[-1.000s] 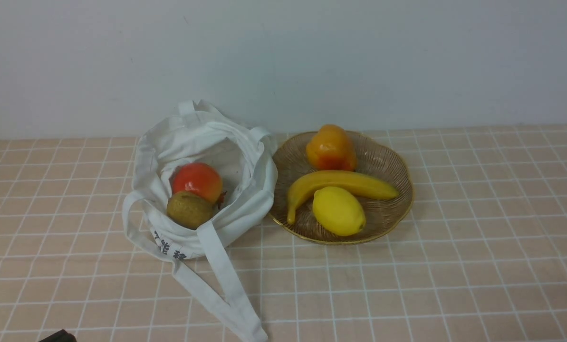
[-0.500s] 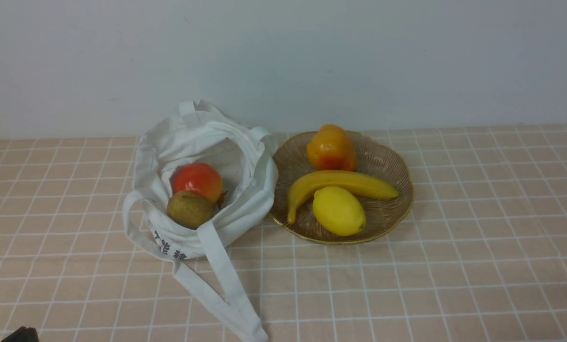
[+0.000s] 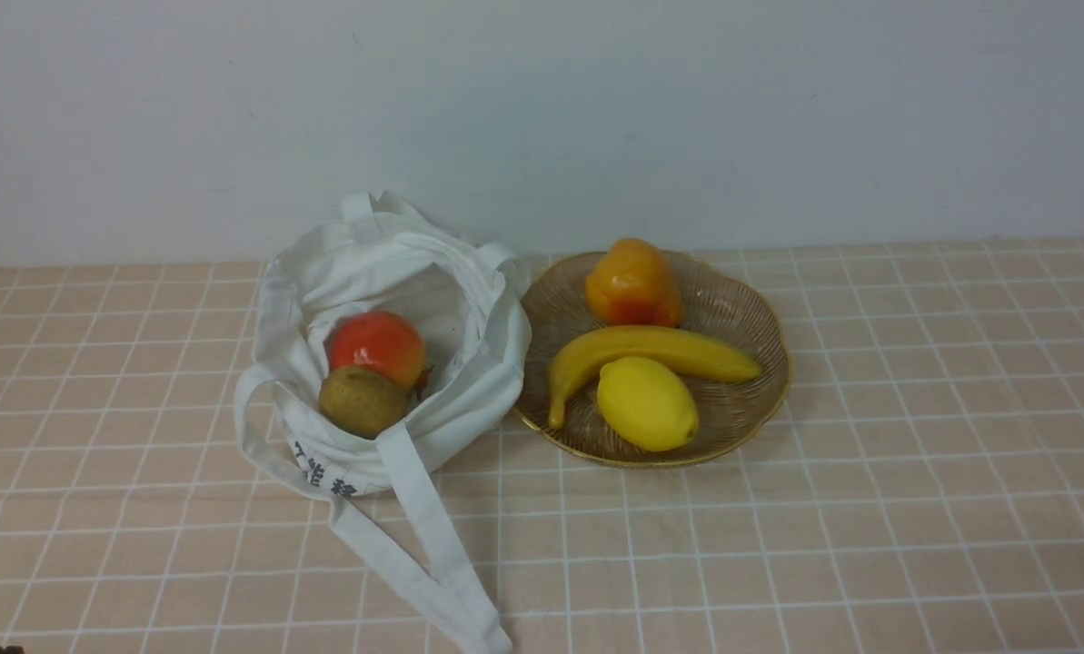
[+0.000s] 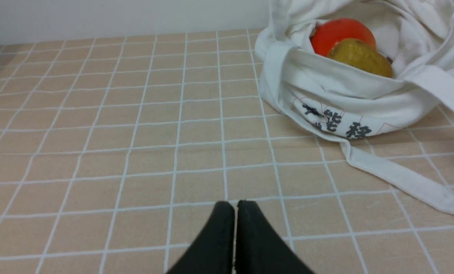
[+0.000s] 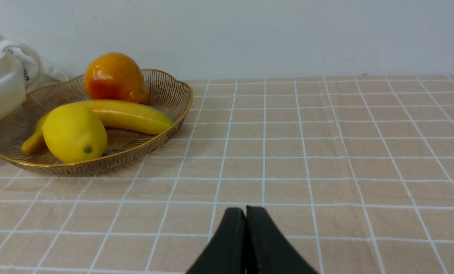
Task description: Take the fruit out of the bag on the brown coffee tablecloth and place them on the plate.
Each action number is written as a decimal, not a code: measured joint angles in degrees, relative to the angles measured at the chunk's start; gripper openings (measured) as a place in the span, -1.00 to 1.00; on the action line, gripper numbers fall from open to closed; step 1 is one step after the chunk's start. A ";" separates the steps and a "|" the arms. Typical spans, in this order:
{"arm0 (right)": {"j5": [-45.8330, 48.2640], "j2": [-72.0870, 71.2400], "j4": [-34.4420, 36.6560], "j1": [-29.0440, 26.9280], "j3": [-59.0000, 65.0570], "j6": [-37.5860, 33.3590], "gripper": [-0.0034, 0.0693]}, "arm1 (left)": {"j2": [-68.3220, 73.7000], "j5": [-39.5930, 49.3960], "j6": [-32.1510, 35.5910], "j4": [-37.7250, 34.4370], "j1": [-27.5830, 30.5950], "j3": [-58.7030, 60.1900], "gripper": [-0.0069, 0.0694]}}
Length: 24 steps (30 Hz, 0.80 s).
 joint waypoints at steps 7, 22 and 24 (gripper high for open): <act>0.00 0.00 0.00 0.00 0.00 0.00 -0.95 | 0.00 0.13 0.00 0.05 -2.11 0.00 -0.84; 0.00 0.00 0.00 0.00 0.00 0.00 -0.95 | 0.00 0.19 0.00 0.05 -2.11 0.00 -0.84; 0.00 0.00 0.00 0.00 0.00 0.00 -0.95 | 0.00 0.19 0.00 0.05 -2.11 0.00 -0.84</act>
